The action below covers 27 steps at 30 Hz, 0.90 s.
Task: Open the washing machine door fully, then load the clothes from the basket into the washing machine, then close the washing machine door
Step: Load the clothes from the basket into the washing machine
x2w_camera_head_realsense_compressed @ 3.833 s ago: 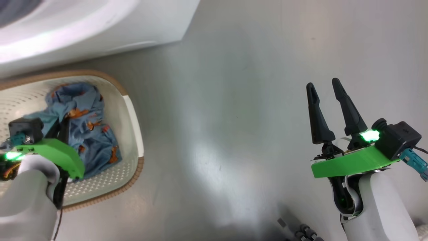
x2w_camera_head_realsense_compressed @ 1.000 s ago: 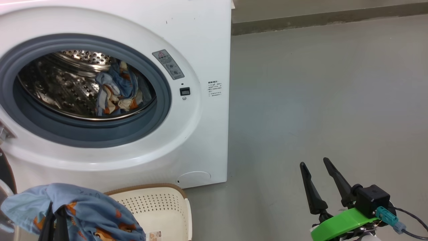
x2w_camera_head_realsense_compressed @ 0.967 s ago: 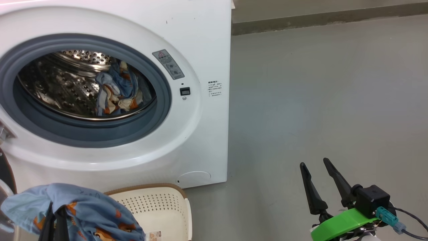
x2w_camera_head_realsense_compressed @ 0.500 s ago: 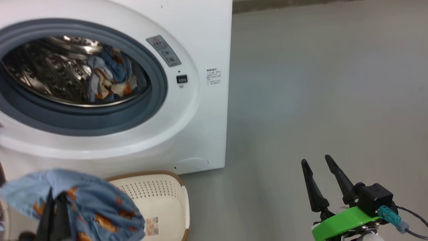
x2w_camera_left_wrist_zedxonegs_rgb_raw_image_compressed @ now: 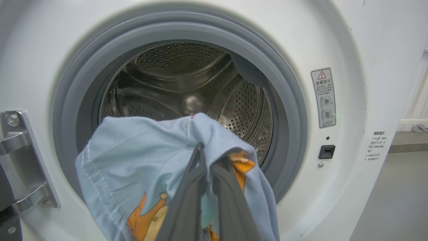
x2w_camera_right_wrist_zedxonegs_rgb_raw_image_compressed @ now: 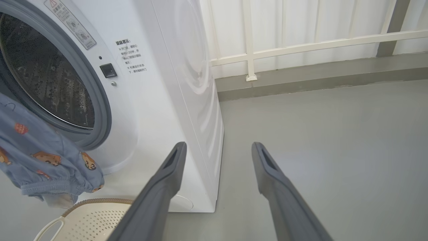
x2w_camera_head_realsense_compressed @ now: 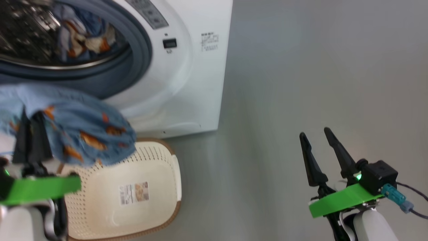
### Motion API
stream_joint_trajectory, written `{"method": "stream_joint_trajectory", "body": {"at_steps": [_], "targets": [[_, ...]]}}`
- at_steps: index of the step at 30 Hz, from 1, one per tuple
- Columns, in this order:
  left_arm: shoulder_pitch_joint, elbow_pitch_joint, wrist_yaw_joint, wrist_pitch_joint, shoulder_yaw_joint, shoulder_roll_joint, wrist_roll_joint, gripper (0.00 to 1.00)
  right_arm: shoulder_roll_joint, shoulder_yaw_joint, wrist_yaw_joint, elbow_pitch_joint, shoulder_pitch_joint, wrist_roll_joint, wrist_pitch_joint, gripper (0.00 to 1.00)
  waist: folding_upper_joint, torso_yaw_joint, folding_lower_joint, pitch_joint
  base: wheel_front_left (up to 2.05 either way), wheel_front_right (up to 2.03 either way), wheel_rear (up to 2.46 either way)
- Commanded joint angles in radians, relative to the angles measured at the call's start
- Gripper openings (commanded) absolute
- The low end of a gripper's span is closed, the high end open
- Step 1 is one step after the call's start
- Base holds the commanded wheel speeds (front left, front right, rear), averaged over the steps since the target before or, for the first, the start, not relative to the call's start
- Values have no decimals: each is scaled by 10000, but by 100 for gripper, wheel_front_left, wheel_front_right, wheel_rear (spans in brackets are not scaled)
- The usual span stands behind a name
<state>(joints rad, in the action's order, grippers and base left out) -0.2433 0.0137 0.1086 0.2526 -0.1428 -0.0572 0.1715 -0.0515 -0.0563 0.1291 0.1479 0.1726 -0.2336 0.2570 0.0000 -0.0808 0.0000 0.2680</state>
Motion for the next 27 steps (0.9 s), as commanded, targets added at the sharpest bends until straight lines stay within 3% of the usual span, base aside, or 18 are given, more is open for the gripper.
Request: {"method": "stream_joint_trajectory", "body": {"at_steps": [1,14,27], "targets": [[-762,-33,64,91,-367,-429,-16,0,13,-329,16,-297,332,-119,48,100,0,-235,0,1064,0,0,0],[-4159,1913,164,91,-360,-1581,85,0,13,-637,16,-430,1226,-645,48,100,0,-751,0,2763,0,0,0],[-7146,4234,202,-570,192,-2477,448,0,13,-747,16,-507,1602,-881,48,100,0,-990,0,3863,0,0,0]]}}
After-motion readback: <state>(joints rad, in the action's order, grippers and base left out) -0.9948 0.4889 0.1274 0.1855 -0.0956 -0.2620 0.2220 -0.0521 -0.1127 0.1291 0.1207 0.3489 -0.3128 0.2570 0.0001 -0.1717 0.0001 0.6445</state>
